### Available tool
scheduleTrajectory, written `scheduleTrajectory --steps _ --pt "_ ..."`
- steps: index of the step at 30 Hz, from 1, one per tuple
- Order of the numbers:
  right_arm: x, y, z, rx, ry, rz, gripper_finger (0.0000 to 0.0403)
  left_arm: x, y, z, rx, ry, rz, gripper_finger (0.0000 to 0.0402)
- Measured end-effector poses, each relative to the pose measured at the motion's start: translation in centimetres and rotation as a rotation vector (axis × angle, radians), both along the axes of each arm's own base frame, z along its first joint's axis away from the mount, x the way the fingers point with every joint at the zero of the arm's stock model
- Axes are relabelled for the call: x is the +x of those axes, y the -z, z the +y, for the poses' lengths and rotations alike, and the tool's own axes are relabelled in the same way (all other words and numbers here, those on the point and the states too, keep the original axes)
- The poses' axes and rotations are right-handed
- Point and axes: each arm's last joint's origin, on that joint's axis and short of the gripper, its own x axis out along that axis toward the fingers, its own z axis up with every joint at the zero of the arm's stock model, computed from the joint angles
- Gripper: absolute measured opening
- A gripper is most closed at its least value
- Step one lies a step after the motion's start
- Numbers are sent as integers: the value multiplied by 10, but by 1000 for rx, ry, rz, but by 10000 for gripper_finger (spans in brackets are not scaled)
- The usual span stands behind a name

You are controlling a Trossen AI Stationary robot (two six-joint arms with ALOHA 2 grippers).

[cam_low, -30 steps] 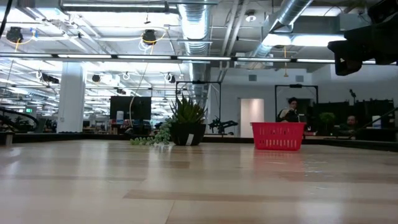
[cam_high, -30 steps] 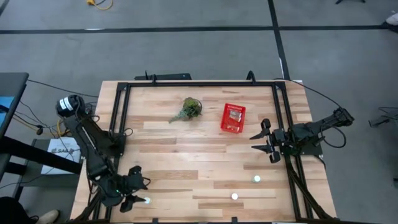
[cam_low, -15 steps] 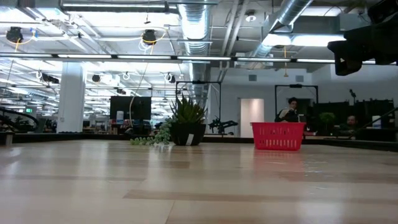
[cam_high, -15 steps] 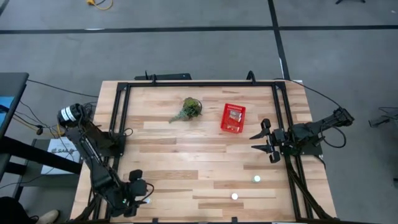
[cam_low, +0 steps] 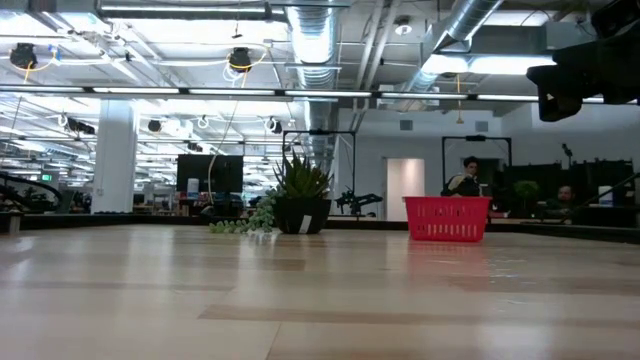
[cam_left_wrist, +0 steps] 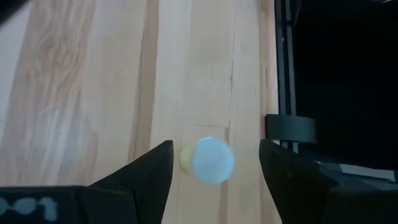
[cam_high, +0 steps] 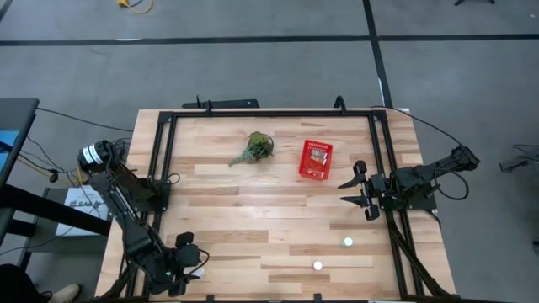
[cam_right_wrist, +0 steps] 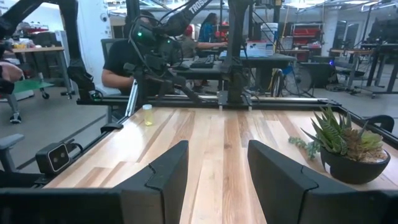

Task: Pick and place pill bottles into a basket
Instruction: Put the yellow pill bottle into the red basket

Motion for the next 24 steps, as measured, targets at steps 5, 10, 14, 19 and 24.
scheduleTrajectory --steps 5,10,14,19,24 --pt "0 0 0 0 0 0 159 2 4 0 3 0 28 226" --pt "0 0 0 0 2 0 159 6 13 -3 16 6 71 226" --pt "0 0 0 0 4 0 159 10 20 -8 22 17 111 226" --pt "0 0 -1 0 18 -1 159 11 26 -9 47 21 139 226" --pt "0 0 -1 0 23 -1 159 13 26 -7 87 22 101 221"
